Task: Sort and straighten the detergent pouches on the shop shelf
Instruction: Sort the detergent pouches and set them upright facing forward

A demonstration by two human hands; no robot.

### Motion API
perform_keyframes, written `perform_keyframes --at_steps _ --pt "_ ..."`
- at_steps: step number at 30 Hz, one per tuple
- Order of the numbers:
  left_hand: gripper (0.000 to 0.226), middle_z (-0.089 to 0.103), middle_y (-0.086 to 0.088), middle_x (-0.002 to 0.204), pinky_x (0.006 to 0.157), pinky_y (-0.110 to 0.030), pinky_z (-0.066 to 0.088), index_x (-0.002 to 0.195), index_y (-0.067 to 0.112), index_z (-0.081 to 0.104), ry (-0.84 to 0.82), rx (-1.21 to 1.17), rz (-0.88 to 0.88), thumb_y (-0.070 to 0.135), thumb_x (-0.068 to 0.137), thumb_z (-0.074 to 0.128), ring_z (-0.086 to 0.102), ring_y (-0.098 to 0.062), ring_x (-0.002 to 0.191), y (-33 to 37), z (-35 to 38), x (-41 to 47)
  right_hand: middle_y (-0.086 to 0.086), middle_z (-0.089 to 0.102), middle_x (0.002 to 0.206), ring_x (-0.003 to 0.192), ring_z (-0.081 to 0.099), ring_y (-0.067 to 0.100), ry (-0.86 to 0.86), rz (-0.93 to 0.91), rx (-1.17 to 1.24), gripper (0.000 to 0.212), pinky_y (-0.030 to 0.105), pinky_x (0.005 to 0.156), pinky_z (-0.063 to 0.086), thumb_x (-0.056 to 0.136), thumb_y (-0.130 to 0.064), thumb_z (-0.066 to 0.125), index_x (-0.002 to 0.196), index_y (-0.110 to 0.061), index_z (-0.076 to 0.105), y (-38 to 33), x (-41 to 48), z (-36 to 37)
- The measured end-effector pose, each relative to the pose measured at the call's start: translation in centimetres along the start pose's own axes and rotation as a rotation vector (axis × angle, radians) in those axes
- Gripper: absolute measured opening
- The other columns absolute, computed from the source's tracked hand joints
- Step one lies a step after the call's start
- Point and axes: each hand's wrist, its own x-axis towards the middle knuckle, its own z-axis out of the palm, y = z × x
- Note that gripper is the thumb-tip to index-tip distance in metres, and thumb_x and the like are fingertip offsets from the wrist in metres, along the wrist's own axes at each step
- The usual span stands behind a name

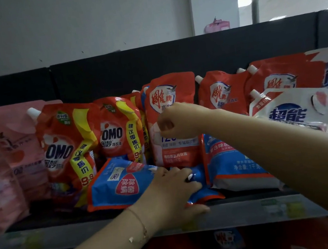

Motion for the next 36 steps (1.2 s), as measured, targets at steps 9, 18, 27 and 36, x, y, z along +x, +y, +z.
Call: perform_keyframes --at_steps 9,18,27,36 --pt "0.059 0.038 0.016 0.147 0.111 -0.030 0.021 0.134 0.034 0.054 0.023 -0.335 -0.035 0.066 0.085 0.049 0.034 -0.005 0.131 -1.0 -0.8 0.3 -0.016 0.053 0.079 0.069 0.052 0.004 -0.088 -0.015 0.026 0.018 0.018 0.060 0.042 0.096 -0.034 0.052 0.098 -0.020 0.063 -1.3 -3.1 0.3" --pt "0.068 0.035 0.018 0.146 0.105 -0.033 0.016 0.137 0.049 0.040 0.063 -0.102 -0.018 0.078 0.079 0.020 0.026 -0.007 0.132 -2.5 0.1 -1.3 -0.001 0.064 0.089 0.079 0.057 0.018 -0.185 0.008 0.054 0.020 0.042 0.075 0.053 0.094 -0.036 0.050 0.094 -0.022 0.064 -1.8 -5.9 2.3" --pt "0.054 0.050 0.008 0.128 0.095 -0.039 0.035 0.130 0.037 0.041 0.201 0.004 0.115 0.070 0.089 0.031 0.048 -0.014 0.116 -4.2 1.2 -1.8 -0.002 0.063 0.087 0.078 0.058 0.014 -0.241 0.004 0.153 0.034 0.030 0.071 0.050 0.096 -0.046 0.045 0.091 -0.019 0.064 -2.1 -9.2 2.6" --pt "0.055 0.051 0.025 0.109 0.091 -0.024 0.026 0.122 0.034 0.054 0.163 -0.265 -0.025 0.069 0.081 0.042 0.040 0.009 0.099 -5.5 0.0 -0.4 -0.009 0.059 0.093 0.085 0.055 0.010 -0.075 -0.133 0.036 0.017 0.033 0.079 0.048 0.094 -0.035 0.050 0.094 -0.022 0.061 -0.1 -11.5 4.6"
